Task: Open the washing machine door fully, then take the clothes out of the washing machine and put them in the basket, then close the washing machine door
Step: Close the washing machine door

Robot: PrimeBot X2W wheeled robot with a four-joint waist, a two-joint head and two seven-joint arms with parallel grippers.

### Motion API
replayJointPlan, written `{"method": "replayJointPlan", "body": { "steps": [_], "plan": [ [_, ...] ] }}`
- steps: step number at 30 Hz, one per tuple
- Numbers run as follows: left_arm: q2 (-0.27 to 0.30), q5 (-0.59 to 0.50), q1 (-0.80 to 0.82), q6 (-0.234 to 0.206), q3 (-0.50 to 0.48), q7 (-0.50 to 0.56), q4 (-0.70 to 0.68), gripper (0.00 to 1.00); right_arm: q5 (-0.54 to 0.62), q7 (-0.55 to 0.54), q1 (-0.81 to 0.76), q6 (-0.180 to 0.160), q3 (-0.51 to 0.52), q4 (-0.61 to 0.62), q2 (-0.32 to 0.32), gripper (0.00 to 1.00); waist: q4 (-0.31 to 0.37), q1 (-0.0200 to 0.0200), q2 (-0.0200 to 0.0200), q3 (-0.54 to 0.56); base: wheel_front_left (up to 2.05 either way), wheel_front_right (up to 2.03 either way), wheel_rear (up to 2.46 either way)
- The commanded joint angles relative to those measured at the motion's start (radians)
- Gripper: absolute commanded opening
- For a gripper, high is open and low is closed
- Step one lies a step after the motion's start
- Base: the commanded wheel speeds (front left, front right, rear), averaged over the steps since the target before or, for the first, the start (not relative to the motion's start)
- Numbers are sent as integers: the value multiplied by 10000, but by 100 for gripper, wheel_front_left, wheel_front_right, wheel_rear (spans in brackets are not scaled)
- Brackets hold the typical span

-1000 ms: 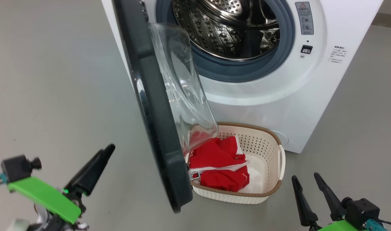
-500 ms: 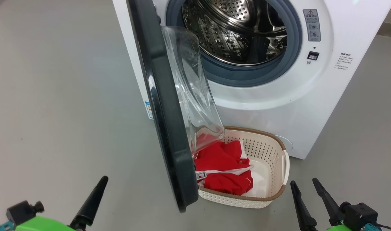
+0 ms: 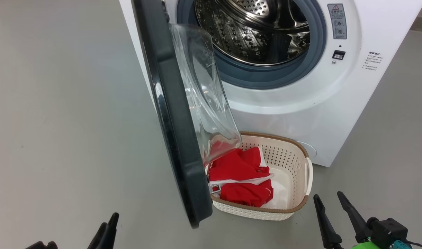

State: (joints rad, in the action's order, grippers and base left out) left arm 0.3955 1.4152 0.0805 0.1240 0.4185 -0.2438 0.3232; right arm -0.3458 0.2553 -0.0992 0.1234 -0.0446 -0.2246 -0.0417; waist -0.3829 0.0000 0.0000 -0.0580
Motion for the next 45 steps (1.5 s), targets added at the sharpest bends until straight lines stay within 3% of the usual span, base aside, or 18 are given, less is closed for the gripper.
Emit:
{"method": "replayJointPlan", "body": {
  "steps": [1,14,21,24,33,45],
  "plan": [
    [209,-503,214,67,-313,-150,79,100,48,65,287,73,-236,212,-88,100,3,0,0,-13,0,0,0],
    [-1368,-5261,-107,67,-2796,-177,635,100,80,65,364,73,-230,199,-94,100,-35,0,0,-77,0,0,0],
    [-2171,-9163,-437,67,-3862,-178,201,100,90,65,434,73,-248,198,-115,100,-29,0,0,-158,0,0,0],
    [-2704,-10306,-606,67,-4336,-179,-58,100,96,65,455,73,-284,182,-129,100,-2,0,0,-166,0,0,0],
    [-3314,-12194,-956,67,-5026,-179,-908,100,95,65,540,73,-295,136,-154,100,33,0,0,-177,0,0,0],
    [-3448,-12382,-1153,67,-4911,-179,-881,100,75,65,555,73,-345,97,-151,100,46,0,0,-143,0,0,0]
  ]
}}
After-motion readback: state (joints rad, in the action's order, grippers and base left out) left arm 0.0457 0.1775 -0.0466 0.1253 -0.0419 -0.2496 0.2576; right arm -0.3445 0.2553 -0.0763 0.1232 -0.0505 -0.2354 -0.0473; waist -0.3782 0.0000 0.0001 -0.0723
